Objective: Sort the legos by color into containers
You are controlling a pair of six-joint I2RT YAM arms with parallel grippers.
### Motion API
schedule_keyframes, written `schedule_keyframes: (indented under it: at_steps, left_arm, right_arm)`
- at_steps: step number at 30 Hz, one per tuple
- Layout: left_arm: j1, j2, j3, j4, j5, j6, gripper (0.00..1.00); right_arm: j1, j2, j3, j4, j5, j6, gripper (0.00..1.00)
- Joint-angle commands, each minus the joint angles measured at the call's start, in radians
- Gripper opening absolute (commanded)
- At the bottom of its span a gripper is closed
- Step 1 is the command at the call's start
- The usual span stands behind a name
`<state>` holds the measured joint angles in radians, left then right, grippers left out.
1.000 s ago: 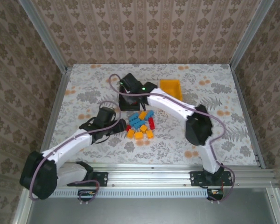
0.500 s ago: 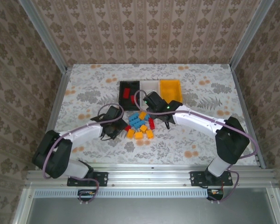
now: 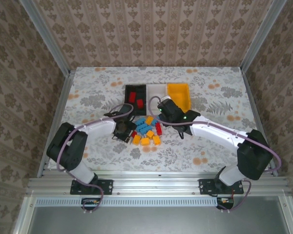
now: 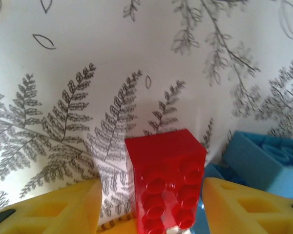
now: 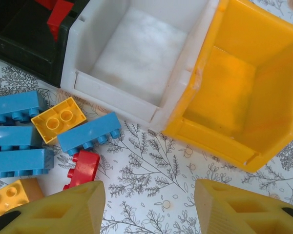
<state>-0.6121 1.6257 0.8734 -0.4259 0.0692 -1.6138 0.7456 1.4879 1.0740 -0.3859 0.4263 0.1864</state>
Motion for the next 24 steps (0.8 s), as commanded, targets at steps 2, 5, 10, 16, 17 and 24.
schedule_keyframes:
  at_steps: [2,5,10,16,17,24]
  left_arm:
    - [0.026,0.078,-0.003,-0.026,0.062,-0.063,0.50]
    - [0.026,0.093,0.022,-0.046,0.056,-0.047,0.39]
    - [0.029,0.036,-0.005,-0.064,0.000,-0.047,0.24]
    - [0.031,-0.039,0.009,-0.103,-0.065,0.004,0.24]
    - [0.029,-0.053,0.021,-0.121,-0.082,0.016,0.24]
    - [0.025,-0.096,0.029,-0.130,-0.124,0.050,0.25]
  right_arm:
    - [-0.004,-0.038,-0.049,0.048,-0.013,0.026,0.52]
    - [-0.003,-0.038,-0.059,0.049,-0.012,0.026,0.52]
    - [-0.004,-0.050,-0.065,0.068,-0.019,0.025,0.52]
    - [-0.004,-0.058,-0.068,0.071,-0.025,0.027,0.52]
    - [-0.003,-0.058,-0.069,0.072,-0.025,0.027,0.53]
    - [-0.004,-0.050,-0.068,0.077,-0.032,0.026,0.52]
